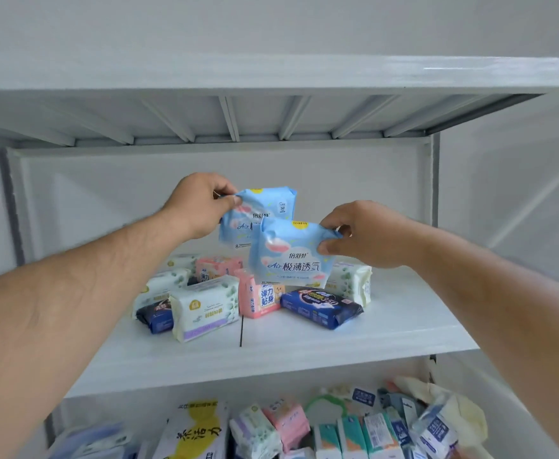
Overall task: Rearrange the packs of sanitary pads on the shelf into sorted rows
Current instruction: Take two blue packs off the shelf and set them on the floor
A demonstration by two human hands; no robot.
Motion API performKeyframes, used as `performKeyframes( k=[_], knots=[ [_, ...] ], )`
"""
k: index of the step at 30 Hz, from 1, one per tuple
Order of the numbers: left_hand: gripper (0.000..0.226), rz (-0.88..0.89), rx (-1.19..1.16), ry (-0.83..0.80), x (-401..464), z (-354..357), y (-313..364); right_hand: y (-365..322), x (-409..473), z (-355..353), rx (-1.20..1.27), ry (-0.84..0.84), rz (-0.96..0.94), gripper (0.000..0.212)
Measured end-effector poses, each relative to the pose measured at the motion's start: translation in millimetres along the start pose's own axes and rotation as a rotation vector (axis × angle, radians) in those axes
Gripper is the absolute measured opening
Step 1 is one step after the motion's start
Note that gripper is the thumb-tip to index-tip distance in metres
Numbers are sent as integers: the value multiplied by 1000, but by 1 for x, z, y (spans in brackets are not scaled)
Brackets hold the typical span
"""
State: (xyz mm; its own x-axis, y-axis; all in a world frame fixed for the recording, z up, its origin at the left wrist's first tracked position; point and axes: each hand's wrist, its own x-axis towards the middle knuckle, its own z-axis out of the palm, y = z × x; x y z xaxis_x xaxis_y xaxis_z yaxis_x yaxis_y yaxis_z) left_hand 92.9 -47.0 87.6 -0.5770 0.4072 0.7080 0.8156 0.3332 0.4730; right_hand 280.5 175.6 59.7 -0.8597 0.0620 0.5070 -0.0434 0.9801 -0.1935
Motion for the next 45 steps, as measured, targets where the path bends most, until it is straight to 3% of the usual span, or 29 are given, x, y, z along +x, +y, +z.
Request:
performKeyframes(
  k=[13,21,25,33,37,40,45],
  knots=[
    [10,-55,-91,-140,-148,-56,28,-91,-123,7,18,-136,68,10],
    [12,-109,-129,-239,-242,-65,-3,-140,-197,49,-66,-223,129,31],
    [8,-138,-110,-253,-296,-55,-3,-154,-248,70,-59,-296,178,31],
    [21,-217,-103,-360,-408,-13,13,-149,-363,122,-64,-467,200,17],
    [16,-264,-53,-412,-467,16,26,-137,-420,143,-12,-539,238,24],
    [14,-293,-23,-454,-513,38,44,-127,-464,159,28,-575,241,9],
    [13,-357,48,-530,-578,70,56,-112,-526,184,77,-652,269,23]
  ],
)
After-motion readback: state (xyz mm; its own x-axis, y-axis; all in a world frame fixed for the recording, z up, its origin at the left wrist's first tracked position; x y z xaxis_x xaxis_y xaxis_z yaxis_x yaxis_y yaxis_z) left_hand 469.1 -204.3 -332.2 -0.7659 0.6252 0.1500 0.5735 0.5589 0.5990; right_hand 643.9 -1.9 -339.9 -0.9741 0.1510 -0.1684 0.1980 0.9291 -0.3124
